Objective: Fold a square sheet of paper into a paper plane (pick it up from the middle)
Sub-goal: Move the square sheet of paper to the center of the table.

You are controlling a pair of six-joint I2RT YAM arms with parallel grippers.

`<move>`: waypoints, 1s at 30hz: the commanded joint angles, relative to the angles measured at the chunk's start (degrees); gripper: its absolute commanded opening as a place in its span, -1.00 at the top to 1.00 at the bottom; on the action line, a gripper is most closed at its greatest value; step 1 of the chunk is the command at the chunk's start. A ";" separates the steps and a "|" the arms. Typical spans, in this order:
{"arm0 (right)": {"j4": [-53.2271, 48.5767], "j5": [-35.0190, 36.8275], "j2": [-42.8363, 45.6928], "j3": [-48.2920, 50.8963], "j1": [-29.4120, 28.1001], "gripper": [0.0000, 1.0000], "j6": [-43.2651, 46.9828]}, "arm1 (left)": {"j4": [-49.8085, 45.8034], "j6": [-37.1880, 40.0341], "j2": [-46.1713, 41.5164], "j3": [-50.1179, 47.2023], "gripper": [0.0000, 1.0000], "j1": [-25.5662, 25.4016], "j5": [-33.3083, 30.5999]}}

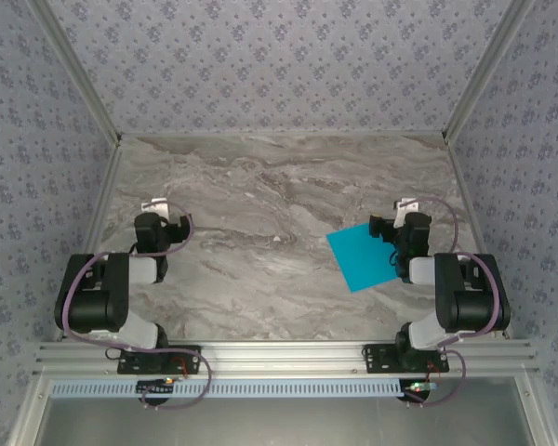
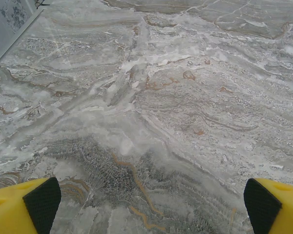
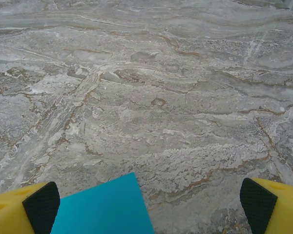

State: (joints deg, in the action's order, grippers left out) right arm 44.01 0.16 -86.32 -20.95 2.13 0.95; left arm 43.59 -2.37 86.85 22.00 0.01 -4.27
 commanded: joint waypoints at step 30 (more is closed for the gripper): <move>-2.95 1.00 2.94 -2.95 -0.46 -1.00 0.60 | 0.23 -0.44 -1.72 2.06 -0.98 0.86 -1.68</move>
State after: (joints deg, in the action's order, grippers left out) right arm 43.77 0.19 -86.02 -21.71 2.11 0.97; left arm 43.66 -2.42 87.33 22.48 0.45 -4.58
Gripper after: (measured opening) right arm 0.999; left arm 0.992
